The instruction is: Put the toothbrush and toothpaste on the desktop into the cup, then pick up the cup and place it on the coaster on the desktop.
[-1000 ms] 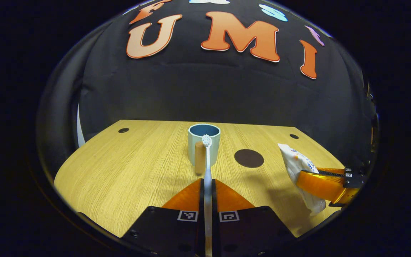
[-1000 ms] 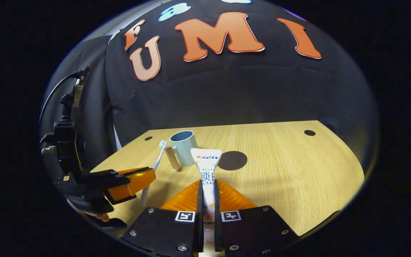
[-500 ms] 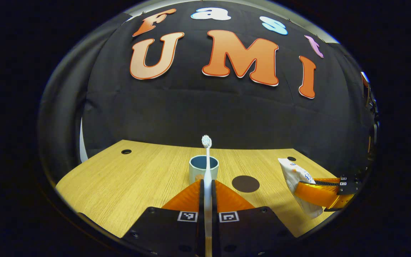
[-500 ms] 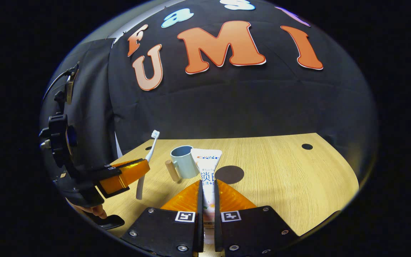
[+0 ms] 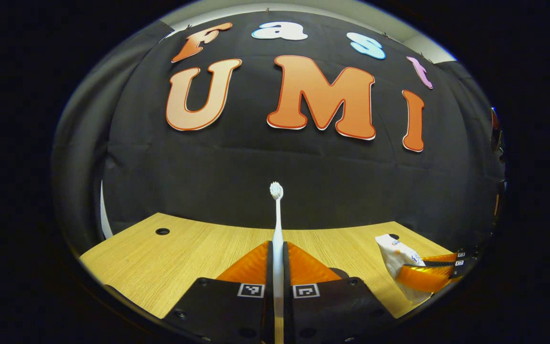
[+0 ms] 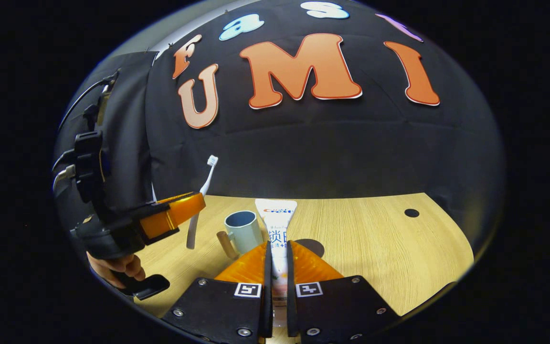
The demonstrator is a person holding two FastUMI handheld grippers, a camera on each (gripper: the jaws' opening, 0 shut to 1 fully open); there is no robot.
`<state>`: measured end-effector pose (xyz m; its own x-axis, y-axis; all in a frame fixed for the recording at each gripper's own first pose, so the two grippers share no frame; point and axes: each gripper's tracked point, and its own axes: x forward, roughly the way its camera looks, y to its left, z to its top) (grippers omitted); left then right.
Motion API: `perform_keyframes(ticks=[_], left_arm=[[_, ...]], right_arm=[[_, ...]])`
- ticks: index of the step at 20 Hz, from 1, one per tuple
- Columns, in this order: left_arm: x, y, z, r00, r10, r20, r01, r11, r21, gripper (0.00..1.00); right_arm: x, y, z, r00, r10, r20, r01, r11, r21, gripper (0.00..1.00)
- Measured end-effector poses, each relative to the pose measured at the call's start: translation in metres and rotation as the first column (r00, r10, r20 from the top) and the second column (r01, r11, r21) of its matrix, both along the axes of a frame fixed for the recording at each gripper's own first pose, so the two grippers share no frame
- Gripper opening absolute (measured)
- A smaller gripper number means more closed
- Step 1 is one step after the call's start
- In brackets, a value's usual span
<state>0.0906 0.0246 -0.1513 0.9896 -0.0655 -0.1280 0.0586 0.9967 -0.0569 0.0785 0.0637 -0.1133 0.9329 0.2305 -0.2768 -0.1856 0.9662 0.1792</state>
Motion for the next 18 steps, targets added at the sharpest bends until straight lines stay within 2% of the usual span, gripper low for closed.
perform_keyframes(ticks=[6, 11, 18], left_arm=[[0.027, -0.002, 0.010, 0.998, -0.032, 0.054, 0.030, 0.999, 0.031, 0.07], [0.042, -0.002, 0.005, 0.998, -0.028, 0.063, 0.027, 1.000, 0.014, 0.07], [0.053, 0.000, -0.011, 0.998, -0.038, 0.045, 0.036, 0.998, 0.042, 0.07]], right_arm=[[0.020, -0.028, -0.008, 0.999, -0.049, -0.002, 0.049, 0.999, -0.021, 0.12], [0.033, -0.047, -0.008, 0.996, -0.085, 0.004, 0.085, 0.996, -0.023, 0.12], [0.053, -0.049, -0.012, 0.995, -0.098, 0.008, 0.098, 0.995, -0.034, 0.12]])
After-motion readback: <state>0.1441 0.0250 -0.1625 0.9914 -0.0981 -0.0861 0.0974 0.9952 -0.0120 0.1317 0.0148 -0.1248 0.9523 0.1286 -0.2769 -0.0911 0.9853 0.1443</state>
